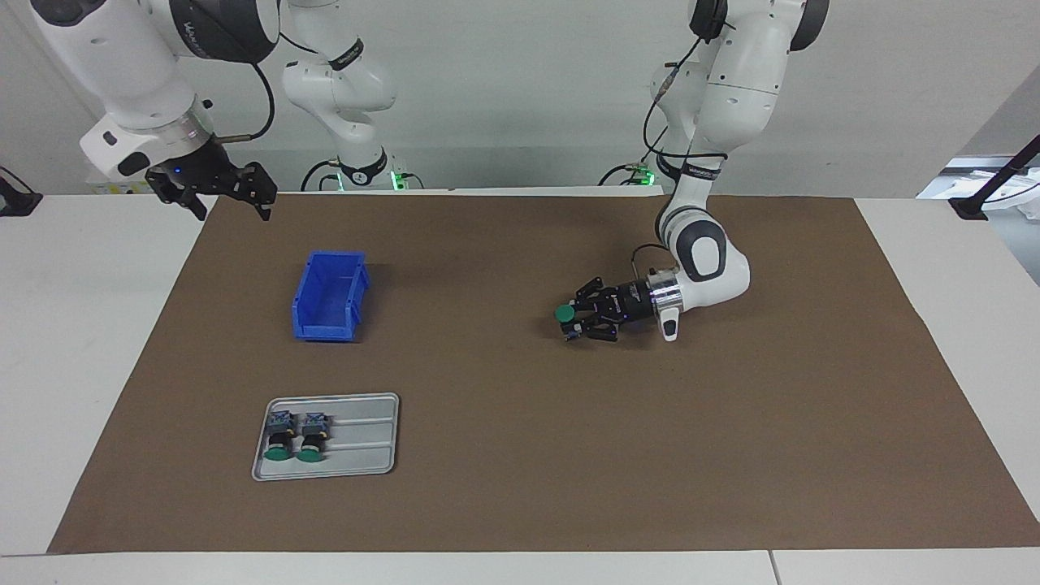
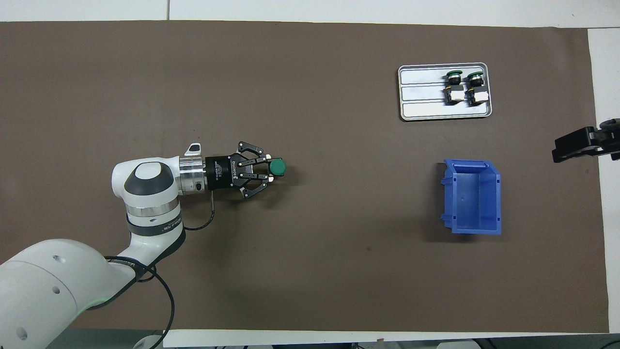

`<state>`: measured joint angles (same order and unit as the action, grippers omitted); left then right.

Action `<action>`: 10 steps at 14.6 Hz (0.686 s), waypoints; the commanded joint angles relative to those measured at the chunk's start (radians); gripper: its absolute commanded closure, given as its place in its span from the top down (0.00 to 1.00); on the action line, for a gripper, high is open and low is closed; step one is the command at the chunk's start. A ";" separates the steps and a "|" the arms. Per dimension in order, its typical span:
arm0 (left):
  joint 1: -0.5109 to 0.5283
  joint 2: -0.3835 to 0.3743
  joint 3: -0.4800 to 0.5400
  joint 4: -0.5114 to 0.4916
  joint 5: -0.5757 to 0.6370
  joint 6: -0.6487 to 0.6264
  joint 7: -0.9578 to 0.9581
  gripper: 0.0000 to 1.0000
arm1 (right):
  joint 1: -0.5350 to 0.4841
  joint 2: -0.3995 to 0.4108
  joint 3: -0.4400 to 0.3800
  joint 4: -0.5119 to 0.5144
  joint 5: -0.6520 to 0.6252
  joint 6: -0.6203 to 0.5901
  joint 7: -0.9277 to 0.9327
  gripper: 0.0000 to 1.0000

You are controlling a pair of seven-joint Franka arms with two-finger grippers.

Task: Place and press button with both arms

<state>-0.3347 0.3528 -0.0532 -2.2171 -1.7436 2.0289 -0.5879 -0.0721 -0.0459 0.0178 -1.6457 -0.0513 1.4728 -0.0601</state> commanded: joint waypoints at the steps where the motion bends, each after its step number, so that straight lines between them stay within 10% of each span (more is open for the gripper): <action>1: -0.004 -0.003 0.003 -0.006 -0.025 -0.010 0.019 0.06 | -0.009 -0.009 0.005 -0.003 0.008 -0.011 -0.020 0.99; 10: -0.013 -0.001 0.003 -0.006 -0.024 0.007 0.025 0.14 | -0.009 -0.009 0.004 -0.005 0.008 -0.011 -0.020 0.99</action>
<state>-0.3351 0.3527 -0.0537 -2.2170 -1.7452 2.0292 -0.5828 -0.0721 -0.0459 0.0178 -1.6458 -0.0513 1.4728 -0.0601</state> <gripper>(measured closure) 0.670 0.009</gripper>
